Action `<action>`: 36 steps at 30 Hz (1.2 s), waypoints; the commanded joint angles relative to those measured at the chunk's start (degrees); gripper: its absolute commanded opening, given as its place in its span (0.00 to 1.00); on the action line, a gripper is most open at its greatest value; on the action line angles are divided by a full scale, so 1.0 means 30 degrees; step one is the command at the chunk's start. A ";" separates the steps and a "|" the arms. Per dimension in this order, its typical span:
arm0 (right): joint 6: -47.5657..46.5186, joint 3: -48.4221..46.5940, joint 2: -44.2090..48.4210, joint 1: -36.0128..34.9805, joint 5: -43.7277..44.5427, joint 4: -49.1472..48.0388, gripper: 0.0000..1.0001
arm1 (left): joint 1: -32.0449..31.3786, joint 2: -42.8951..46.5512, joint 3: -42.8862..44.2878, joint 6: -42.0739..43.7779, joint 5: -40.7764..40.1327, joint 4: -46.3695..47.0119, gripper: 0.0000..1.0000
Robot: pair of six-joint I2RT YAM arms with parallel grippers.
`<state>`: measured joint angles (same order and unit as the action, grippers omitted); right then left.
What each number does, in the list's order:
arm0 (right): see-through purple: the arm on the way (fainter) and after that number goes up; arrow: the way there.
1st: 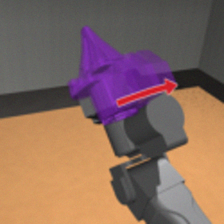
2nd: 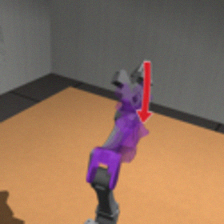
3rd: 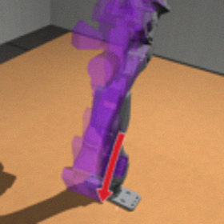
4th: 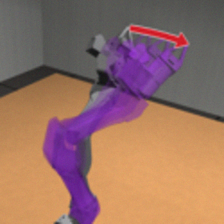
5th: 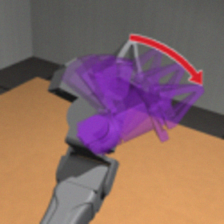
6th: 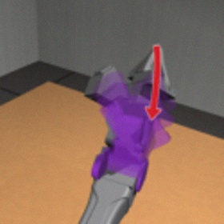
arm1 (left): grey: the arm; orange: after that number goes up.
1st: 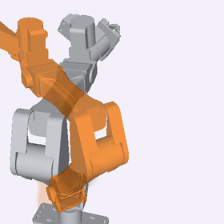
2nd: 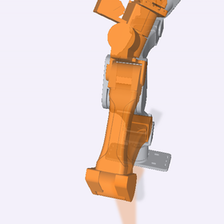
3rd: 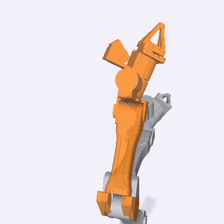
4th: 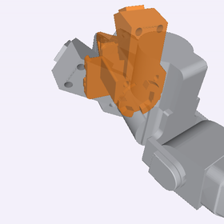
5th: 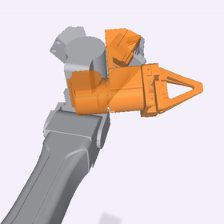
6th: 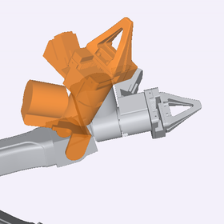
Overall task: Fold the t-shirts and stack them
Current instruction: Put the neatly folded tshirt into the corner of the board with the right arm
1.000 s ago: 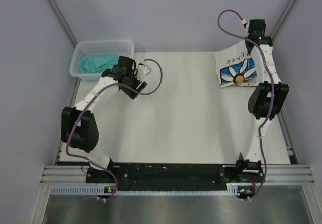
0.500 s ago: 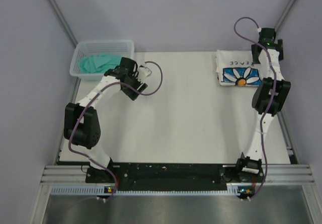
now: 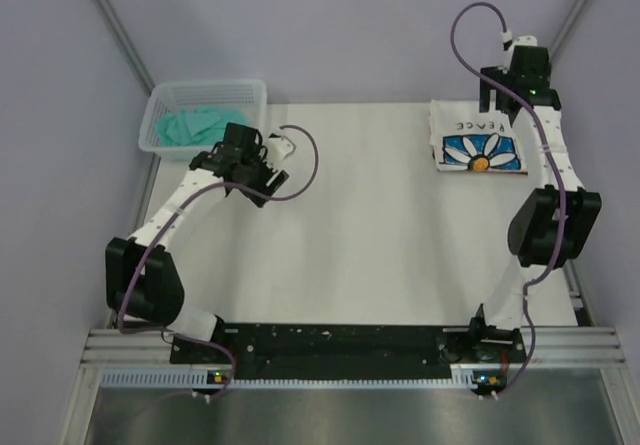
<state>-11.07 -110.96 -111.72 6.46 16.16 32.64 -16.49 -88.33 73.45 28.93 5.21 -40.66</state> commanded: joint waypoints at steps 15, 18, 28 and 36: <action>0.4512 2.5759 1.5880 -0.2036 -1.1158 -1.7705 0.99 | 0.4792 0.7209 -1.4601 -0.4539 0.4850 2.0365 0.88; 0.5590 2.8828 1.7108 -0.2036 -0.9787 -2.0449 0.99 | 0.5027 0.7179 -1.7297 -0.4429 0.5644 2.3916 0.91; 0.5917 3.5459 1.9458 -0.2943 -0.6060 -2.6608 0.99 | 0.5902 0.7091 -1.9239 -0.5189 0.7460 2.7998 0.97; 0.5800 3.5287 1.9281 -0.3237 -0.5682 -2.6526 0.99 | 0.6054 0.6829 -1.8948 -0.5626 0.6646 2.7941 0.99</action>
<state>6.11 -5.21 -54.02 -2.26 -2.50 -42.19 1.43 -67.99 16.16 14.17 26.13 39.40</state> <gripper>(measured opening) 0.987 0.986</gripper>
